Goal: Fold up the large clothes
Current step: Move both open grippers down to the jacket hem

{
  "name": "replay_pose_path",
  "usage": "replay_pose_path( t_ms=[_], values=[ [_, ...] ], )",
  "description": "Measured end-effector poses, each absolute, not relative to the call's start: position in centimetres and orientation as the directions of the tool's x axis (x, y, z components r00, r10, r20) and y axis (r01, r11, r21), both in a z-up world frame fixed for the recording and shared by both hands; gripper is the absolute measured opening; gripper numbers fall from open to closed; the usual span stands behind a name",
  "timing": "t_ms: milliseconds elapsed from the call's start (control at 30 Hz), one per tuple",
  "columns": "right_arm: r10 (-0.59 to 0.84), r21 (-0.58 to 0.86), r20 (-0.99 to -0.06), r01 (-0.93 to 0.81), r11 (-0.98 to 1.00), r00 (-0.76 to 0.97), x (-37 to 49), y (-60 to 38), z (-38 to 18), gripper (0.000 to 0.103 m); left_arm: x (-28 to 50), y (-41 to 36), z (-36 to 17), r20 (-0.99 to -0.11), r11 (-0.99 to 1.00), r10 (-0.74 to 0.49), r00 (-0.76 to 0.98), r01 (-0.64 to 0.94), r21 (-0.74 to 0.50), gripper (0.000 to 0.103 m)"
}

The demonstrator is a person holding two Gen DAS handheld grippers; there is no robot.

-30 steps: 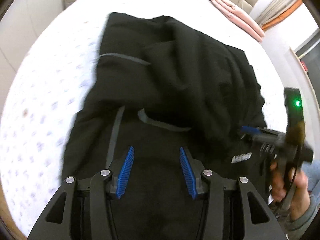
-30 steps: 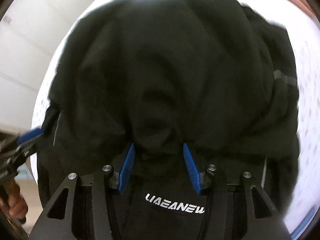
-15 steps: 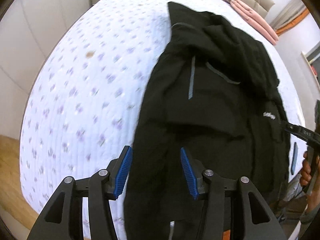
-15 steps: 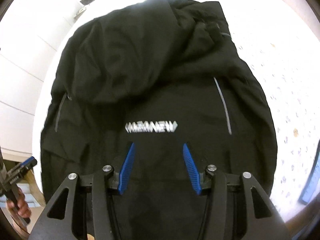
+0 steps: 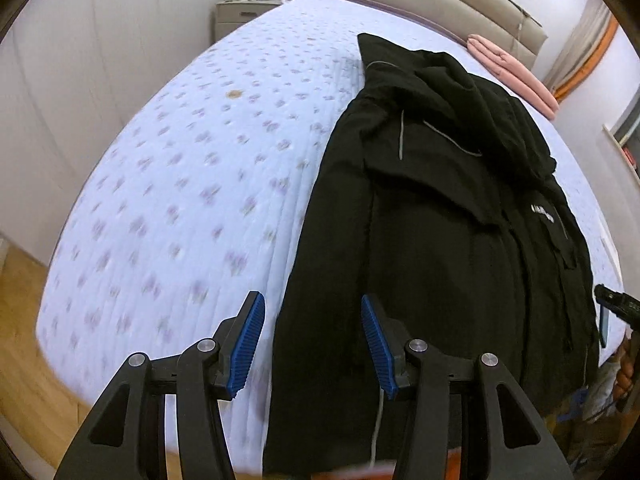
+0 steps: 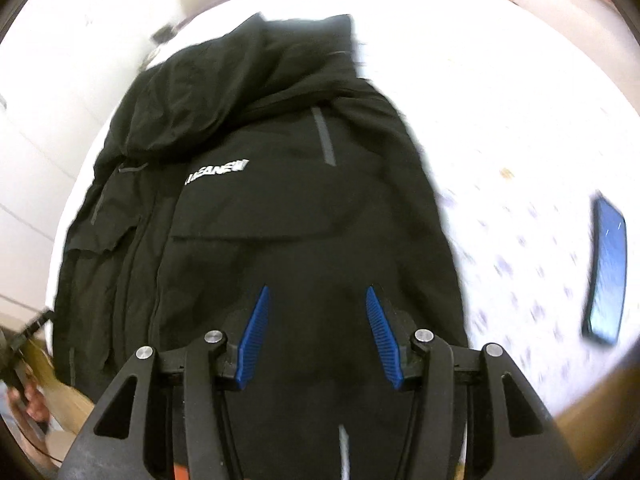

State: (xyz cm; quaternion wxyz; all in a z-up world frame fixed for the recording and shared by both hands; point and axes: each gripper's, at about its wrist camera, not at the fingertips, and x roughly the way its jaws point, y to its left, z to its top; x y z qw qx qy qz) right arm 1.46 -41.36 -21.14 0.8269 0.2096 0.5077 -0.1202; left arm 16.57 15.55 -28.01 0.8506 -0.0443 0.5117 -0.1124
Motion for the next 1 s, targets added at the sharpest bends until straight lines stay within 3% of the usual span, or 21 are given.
replay_pose_path(
  t_ms=[167, 333, 467, 667, 1000],
  values=[
    [0.009, 0.239, -0.9, 0.477, 0.845, 0.436, -4.2, -42.6, -19.3, 0.06, 12.7, 17.5, -25.4, -0.867, 0.975, -0.22, 0.448, 0.115, -0.188, 0.052],
    [0.012, 0.254, -0.899, 0.498, 0.829, 0.438, -7.3, -42.5, -18.2, 0.064, 11.6, 18.5, -23.8, -0.845, 0.97, -0.245, 0.475, 0.113, -0.218, 0.061],
    [0.001, 0.25, -0.897, 0.508, 0.824, 0.441, -8.5, -41.6, -18.7, 0.065, 11.8, 18.0, -25.3, -0.858, 0.961, -0.277, 0.433, 0.117, -0.252, 0.061],
    [0.002, 0.223, -0.918, 0.514, 0.828, 0.396, -9.2, -41.1, -21.8, 0.065, 12.2, 16.6, -28.0, -0.898, 0.985, -0.16, 0.41, 0.124, -0.119, 0.061],
    [0.015, 0.249, -0.914, 0.532, 0.809, 0.406, -9.4, -42.7, -23.5, 0.065, 12.5, 18.0, -29.2, -0.887, 0.971, -0.237, 0.395, 0.101, -0.215, 0.061]
  ],
)
